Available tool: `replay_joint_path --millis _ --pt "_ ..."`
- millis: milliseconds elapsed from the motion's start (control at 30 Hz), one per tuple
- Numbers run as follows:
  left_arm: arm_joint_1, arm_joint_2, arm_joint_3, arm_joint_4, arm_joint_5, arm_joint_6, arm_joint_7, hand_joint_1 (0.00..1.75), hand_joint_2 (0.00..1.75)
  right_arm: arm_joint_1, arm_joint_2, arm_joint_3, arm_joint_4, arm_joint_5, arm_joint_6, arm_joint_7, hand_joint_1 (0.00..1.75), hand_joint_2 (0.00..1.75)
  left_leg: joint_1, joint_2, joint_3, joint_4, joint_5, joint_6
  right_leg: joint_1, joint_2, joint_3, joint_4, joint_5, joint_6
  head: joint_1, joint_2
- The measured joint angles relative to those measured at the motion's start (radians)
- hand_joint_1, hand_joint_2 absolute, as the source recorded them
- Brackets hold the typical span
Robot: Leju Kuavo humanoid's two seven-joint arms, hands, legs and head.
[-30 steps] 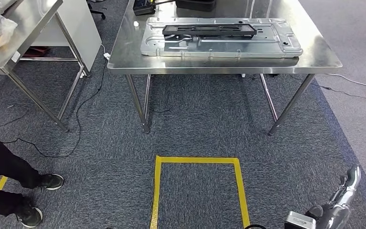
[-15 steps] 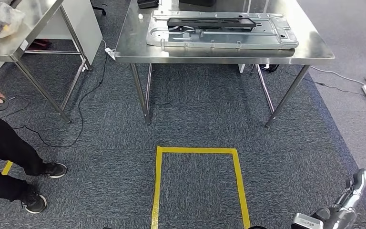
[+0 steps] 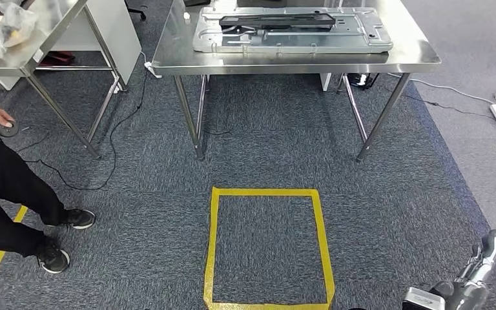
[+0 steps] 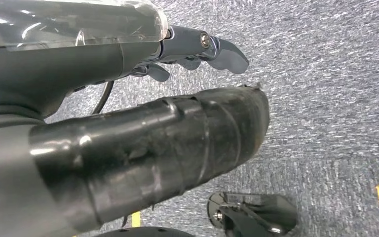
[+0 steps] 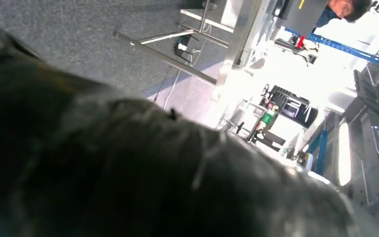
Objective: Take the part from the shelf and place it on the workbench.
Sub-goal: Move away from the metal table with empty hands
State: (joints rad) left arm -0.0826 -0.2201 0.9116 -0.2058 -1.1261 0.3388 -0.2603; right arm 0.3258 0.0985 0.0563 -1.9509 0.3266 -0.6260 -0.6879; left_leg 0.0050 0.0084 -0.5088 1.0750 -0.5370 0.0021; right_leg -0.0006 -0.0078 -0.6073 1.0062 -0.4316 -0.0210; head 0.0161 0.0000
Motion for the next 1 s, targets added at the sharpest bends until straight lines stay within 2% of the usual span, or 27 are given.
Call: replay_joint_path --millis 33,67,133,167,200,233,300,333,367,400,433,467,500,533,567,600,667,700,767,833,867,900,933,1000 --pt "-0.002 0.000 0.000 0.000 0.000 0.000 -0.001 0.00 0.00 0.000 0.000 -0.006 0.002 -0.002 0.006 0.000 0.00 0.00 -0.004 0.000 0.039 -0.060 0.004 0.007 0.001 -0.001 -0.006 0.002 0.007 0.004 0.000 0.000" --pt "-0.003 0.001 0.001 0.000 0.000 0.000 -0.001 0.00 0.00 0.000 0.001 -0.013 0.004 -0.004 0.012 -0.001 0.00 0.00 -0.008 -0.001 0.058 -0.095 0.003 0.012 0.000 -0.002 -0.010 0.003 0.015 0.010 0.000 0.000" --pt "-0.003 0.000 0.001 0.000 0.001 0.000 -0.002 0.00 0.00 0.000 0.003 -0.024 0.008 -0.010 0.025 -0.003 0.00 0.00 -0.008 0.000 0.058 -0.117 0.010 0.023 -0.001 -0.004 -0.015 0.001 0.028 0.022 0.000 0.000" --pt "-0.002 0.000 0.002 0.000 0.001 0.000 -0.002 0.00 0.00 0.001 0.004 -0.031 0.010 -0.013 0.032 -0.004 0.00 0.00 -0.007 0.002 0.054 -0.122 0.020 0.031 -0.002 -0.003 -0.018 0.005 0.024 0.028 0.001 0.000" --pt "-0.002 -0.001 0.002 0.000 0.002 0.000 -0.001 0.00 0.00 0.002 0.006 -0.038 0.011 -0.016 0.038 -0.005 0.00 0.00 -0.004 0.004 0.048 -0.128 0.030 0.040 -0.002 0.000 -0.025 0.023 0.003 0.033 0.001 0.000" --pt "-0.001 -0.001 0.003 0.000 0.002 0.000 -0.001 0.00 0.00 0.003 0.007 -0.045 0.013 -0.019 0.042 -0.006 0.00 0.00 -0.001 0.006 0.040 -0.132 0.041 0.047 -0.004 0.002 -0.038 0.059 -0.034 0.038 0.001 0.000" --pt "-0.002 -0.002 0.003 0.000 0.002 0.000 -0.001 0.00 0.00 0.004 0.010 -0.057 0.019 -0.020 0.049 -0.006 0.00 0.00 -0.002 0.008 0.016 -0.131 0.057 0.054 -0.010 0.005 -0.073 0.180 -0.129 0.047 0.001 0.000" --pt "-0.001 -0.002 0.003 0.000 0.001 0.000 -0.002 0.00 0.00 0.005 0.011 -0.062 0.022 -0.021 0.052 -0.006 0.00 0.00 -0.002 0.009 0.003 -0.128 0.064 0.052 -0.013 0.006 -0.086 0.240 -0.156 0.051 0.001 0.000" --pt "-0.001 -0.002 0.003 0.000 0.001 0.000 -0.003 0.00 0.00 0.005 0.013 -0.067 0.025 -0.021 0.056 -0.006 0.00 0.00 -0.001 0.009 -0.009 -0.125 0.070 0.050 -0.017 0.006 -0.087 0.278 -0.157 0.055 0.001 0.000" --pt "0.000 -0.003 0.003 0.000 0.000 0.001 -0.004 0.00 0.00 0.006 0.015 -0.072 0.028 -0.021 0.061 -0.006 0.00 0.00 0.001 0.010 -0.021 -0.120 0.076 0.046 -0.020 0.006 -0.074 0.283 -0.137 0.058 0.001 0.000" --pt "0.001 -0.003 0.003 0.000 0.000 0.001 -0.006 0.00 0.00 0.006 0.017 -0.078 0.031 -0.021 0.067 -0.006 0.00 0.00 0.003 0.010 -0.032 -0.114 0.081 0.042 -0.023 0.005 -0.042 0.251 -0.108 0.061 0.001 0.000" --pt "0.001 -0.003 0.003 0.000 0.000 0.002 -0.007 0.00 0.00 0.007 0.019 -0.084 0.032 -0.023 0.073 -0.006 0.00 0.00 0.004 0.011 -0.042 -0.106 0.084 0.038 -0.027 0.005 0.007 0.187 -0.084 0.063 0.001 0.000" --pt "0.001 -0.003 0.003 0.000 0.000 0.004 -0.008 0.00 0.00 0.006 0.022 -0.090 0.034 -0.025 0.078 -0.006 0.00 0.00 0.005 0.010 -0.052 -0.097 0.086 0.033 -0.027 0.005 0.058 0.113 -0.076 0.063 0.001 0.000" --pt "0.000 -0.003 0.003 0.000 0.000 0.005 -0.009 0.00 0.00 0.006 0.025 -0.096 0.035 -0.030 0.085 -0.006 0.00 0.00 0.004 0.010 -0.061 -0.087 0.088 0.027 -0.026 0.006 0.098 0.050 -0.080 0.061 0.001 0.000" --pt "0.000 -0.003 0.003 0.000 0.000 0.006 -0.009 0.00 0.00 0.007 0.028 -0.103 0.037 -0.036 0.092 -0.006 0.00 0.00 0.003 0.009 -0.068 -0.079 0.091 0.021 -0.024 0.007 0.121 0.008 -0.091 0.055 0.001 0.000" --pt "0.000 -0.003 0.003 0.000 0.000 0.007 -0.009 0.00 0.00 0.007 0.032 -0.111 0.040 -0.043 0.101 -0.006 0.00 0.00 0.002 0.009 -0.073 -0.075 0.094 0.014 -0.021 0.008 0.126 -0.008 -0.100 0.048 0.001 0.000" --pt "0.000 -0.003 0.004 0.000 0.000 0.007 -0.009 0.00 0.00 0.009 0.040 -0.131 0.048 -0.061 0.124 -0.005 0.00 0.00 0.004 0.007 -0.079 -0.068 0.094 0.002 -0.021 0.008 0.120 -0.013 -0.099 0.030 0.001 0.000" --pt "0.001 -0.003 0.004 0.000 0.000 0.007 -0.009 0.00 0.00 0.009 0.045 -0.143 0.053 -0.069 0.137 -0.005 0.00 0.00 0.006 0.006 -0.087 -0.050 0.080 -0.003 -0.021 0.007 0.117 -0.015 -0.094 0.021 0.000 0.000" --pt "0.002 -0.003 0.005 0.000 0.000 0.007 -0.007 0.00 0.00 0.007 0.058 -0.172 0.071 -0.086 0.172 -0.003 0.00 0.00 0.009 0.003 -0.126 0.042 0.016 -0.010 -0.021 0.005 0.110 -0.017 -0.084 0.005 0.000 0.000" --pt "0.003 -0.003 0.006 0.000 0.000 0.007 -0.004 0.00 0.00 0.005 0.072 -0.206 0.100 -0.099 0.214 -0.002 0.00 0.00 0.009 0.002 -0.178 0.174 -0.048 -0.014 -0.016 0.005 0.099 -0.014 -0.078 -0.003 0.000 0.000" --pt "0.004 -0.003 0.006 0.000 0.000 0.007 -0.002 0.00 0.00 0.002 0.081 -0.225 0.120 -0.103 0.237 -0.002 0.00 0.00 0.009 0.002 -0.190 0.212 -0.057 -0.014 -0.013 0.006 0.095 -0.012 -0.076 -0.004 0.000 0.000" --pt "0.006 -0.003 0.007 0.000 0.000 0.007 0.000 0.00 0.00 -0.004 0.091 -0.250 0.143 -0.105 0.261 -0.003 0.00 0.00 0.008 0.002 -0.182 0.212 -0.047 -0.011 -0.011 0.009 0.092 -0.010 -0.075 -0.004 0.000 0.000" --pt "0.007 -0.003 0.008 0.000 0.000 0.007 0.001 0.00 0.00 -0.011 0.102 -0.280 0.167 -0.106 0.286 -0.003 0.00 0.00 0.008 0.000 -0.155 0.173 -0.020 -0.007 -0.009 0.013 0.090 -0.009 -0.074 -0.004 0.000 0.000" --pt "0.007 -0.003 0.009 0.000 -0.002 0.007 0.003 0.00 0.00 -0.032 0.128 -0.346 0.216 -0.106 0.335 -0.004 0.00 0.00 0.005 -0.018 -0.068 0.032 0.034 0.009 -0.005 0.021 0.088 -0.006 -0.072 -0.001 0.000 0.000"
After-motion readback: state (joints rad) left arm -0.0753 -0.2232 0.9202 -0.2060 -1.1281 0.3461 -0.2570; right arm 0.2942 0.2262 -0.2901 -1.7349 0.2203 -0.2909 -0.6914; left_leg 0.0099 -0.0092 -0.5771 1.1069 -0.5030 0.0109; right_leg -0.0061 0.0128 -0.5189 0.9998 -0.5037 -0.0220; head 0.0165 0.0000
